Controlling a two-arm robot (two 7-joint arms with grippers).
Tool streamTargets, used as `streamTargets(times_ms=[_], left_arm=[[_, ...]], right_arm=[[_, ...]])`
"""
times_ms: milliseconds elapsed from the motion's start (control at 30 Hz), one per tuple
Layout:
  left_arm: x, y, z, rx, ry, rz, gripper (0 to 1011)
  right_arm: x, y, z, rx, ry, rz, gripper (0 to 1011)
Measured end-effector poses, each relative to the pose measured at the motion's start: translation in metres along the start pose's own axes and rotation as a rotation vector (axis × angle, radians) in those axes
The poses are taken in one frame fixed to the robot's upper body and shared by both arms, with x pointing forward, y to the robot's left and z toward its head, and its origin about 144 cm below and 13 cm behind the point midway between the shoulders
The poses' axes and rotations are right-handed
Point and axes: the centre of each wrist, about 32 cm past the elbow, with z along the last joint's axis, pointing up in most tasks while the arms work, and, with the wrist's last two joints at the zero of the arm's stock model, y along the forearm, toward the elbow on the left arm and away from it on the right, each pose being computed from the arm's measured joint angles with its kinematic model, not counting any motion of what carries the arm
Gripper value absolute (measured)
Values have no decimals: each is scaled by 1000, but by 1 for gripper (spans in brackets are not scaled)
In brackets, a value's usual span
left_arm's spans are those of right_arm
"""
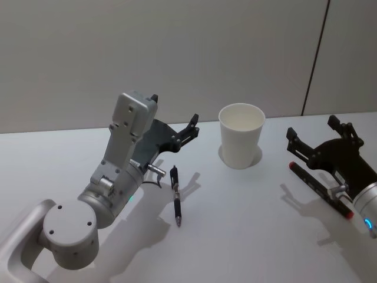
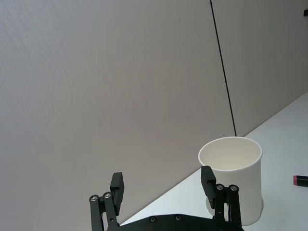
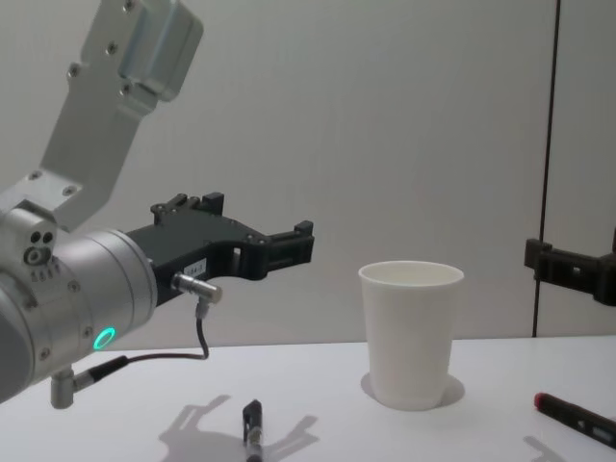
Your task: Place the pen into the pen holder.
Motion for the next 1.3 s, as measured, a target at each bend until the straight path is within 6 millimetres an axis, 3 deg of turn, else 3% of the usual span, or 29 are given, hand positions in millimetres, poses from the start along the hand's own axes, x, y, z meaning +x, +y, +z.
streamTargets(times_ms=[1300], left_arm=[[0, 0, 0, 0, 0, 0, 1001]], right_arm=[[0, 0, 0, 0, 0, 0, 1001]])
